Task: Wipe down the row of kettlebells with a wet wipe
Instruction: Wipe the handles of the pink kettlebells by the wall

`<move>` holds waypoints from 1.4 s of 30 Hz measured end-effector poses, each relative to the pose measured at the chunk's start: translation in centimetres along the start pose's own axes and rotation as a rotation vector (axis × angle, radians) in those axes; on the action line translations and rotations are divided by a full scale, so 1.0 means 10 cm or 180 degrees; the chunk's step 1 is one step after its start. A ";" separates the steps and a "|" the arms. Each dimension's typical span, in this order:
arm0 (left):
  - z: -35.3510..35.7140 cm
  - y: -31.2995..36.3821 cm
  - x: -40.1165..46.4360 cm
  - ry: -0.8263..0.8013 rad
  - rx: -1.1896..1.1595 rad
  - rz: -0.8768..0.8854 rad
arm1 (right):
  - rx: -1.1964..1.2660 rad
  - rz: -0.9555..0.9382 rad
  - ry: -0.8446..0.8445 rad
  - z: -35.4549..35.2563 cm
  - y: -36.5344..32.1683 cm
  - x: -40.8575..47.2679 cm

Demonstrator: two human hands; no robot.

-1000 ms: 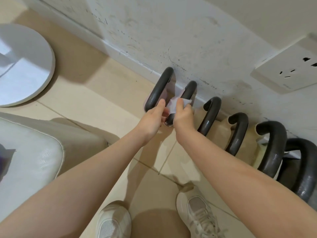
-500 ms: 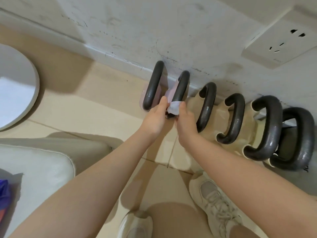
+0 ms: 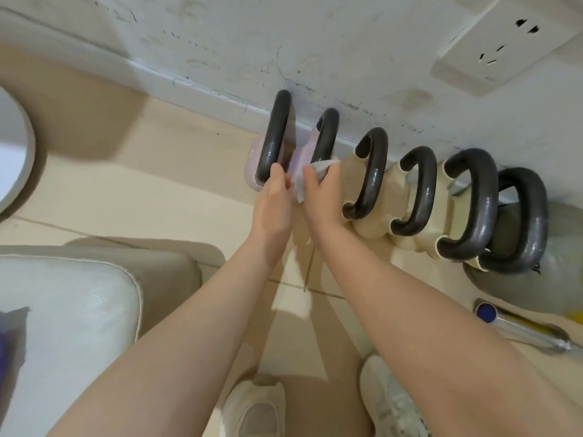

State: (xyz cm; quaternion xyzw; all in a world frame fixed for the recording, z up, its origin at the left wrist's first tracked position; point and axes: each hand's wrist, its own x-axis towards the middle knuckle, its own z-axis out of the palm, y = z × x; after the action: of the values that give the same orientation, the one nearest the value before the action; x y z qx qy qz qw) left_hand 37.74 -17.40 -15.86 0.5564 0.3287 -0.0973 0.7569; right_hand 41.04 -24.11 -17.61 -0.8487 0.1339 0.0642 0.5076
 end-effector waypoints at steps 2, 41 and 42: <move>0.02 -0.06 -0.02 -0.0023 0.0060 0.0002 | -0.0050 -0.0089 -0.0062 0.03 0.16 -0.12; -0.03 -0.11 -0.23 0.0257 -0.0428 -0.0336 | -0.4263 -0.4745 -0.0822 -0.43 0.30 0.26; -0.05 -0.12 -0.23 0.0268 -0.0385 -0.0323 | -0.4163 -0.4724 -0.0671 -0.44 0.27 0.28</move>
State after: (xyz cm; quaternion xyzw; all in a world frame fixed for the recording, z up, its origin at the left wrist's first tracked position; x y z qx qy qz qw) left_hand 35.19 -17.88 -15.48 0.4958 0.3933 -0.0920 0.7688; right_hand 42.82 -29.69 -18.45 -0.8202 -0.5385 -0.1333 -0.1393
